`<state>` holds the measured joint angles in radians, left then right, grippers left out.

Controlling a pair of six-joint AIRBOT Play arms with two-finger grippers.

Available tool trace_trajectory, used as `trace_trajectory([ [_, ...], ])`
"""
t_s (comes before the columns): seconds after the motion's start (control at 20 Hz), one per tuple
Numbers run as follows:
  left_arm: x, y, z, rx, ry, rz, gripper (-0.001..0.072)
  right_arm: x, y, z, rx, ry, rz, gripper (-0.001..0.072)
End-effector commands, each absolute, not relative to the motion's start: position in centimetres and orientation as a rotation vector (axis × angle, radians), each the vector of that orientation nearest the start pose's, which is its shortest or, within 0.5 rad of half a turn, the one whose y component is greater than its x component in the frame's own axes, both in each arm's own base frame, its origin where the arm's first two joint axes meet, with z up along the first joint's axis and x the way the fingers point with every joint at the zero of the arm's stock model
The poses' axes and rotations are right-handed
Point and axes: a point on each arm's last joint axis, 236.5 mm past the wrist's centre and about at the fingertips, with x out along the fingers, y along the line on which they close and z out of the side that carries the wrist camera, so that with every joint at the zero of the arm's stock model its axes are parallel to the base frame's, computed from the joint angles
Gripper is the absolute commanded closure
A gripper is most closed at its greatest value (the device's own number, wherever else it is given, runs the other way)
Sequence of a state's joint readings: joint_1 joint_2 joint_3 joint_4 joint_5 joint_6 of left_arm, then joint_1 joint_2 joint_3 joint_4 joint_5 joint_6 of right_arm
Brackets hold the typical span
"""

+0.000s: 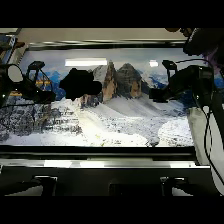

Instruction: Fold the clothes and pants, and hang the long-sleeved shirts on hangers.

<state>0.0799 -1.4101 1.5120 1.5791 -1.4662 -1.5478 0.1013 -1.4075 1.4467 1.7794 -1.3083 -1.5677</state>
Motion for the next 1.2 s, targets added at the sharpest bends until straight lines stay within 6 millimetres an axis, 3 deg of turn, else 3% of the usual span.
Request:
trace_trajectory([
  [0.0, 40.0, 3.6, 6.0, -0.027, 1.355, 0.062, 0.0685, 41.3, 9.0, 5.5, 0.113, 1.272, 0.225, 0.0681],
  [0.35, 40.0, 3.4, 5.8, -0.027, 1.359, 0.059, 0.0685, 41.3, 9.0, 5.5, 0.114, 1.272, 0.225, 0.0681],
  [0.4, 40.3, 3.4, 5.8, -0.027, 1.346, 0.059, 0.0658, 41.3, 9.0, 5.5, 0.114, 1.271, 0.225, 0.0681],
  [0.45, 42.0, 3.5, 6.2, -0.045, 1.277, 0.071, 0.0355, 41.3, 9.0, 5.5, 0.114, 1.272, 0.225, 0.0681],
  [0.5, 43.6, 3.1, 6.6, -0.104, 1.207, 0.093, -0.0012, 41.3, 9.0, 5.5, 0.114, 1.272, 0.225, 0.068],
  [0.65, 50.4, 1.1, 8.0, -0.193, 0.947, 0.04, -0.0013, 41.2, 9.0, 5.4, 0.118, 1.278, 0.223, 0.068],
  [0.75, 53.5, 0.4, 5.2, -0.218, 0.905, 0.044, -0.0013, 41.0, 9.0, 5.4, 0.13, 1.286, 0.214, 0.0679],
  [0.9, 56.4, -0.7, -2.1, -0.21, 0.936, 0.037, -0.0013, 41.1, 9.0, 5.4, 0.13, 1.285, 0.213, 0.0676],
  [1.0, 57.4, -0.5, -6.3, -0.233, 0.955, 0.06, -0.0013, 41.1, 9.0, 5.4, 0.141, 1.287, 0.205, 0.0675],
  [1.05, 57.7, -0.3, -8.0, -0.26, 0.962, 0.084, -0.0013, 41.0, 9.0, 5.4, 0.149, 1.289, 0.199, 0.0634],
  [1.15, 57.9, 0.4, -9.9, -0.278, 0.968, 0.124, -0.0013, 41.1, 9.0, 5.4, 0.171, 1.291, 0.182, 0.0605],
])
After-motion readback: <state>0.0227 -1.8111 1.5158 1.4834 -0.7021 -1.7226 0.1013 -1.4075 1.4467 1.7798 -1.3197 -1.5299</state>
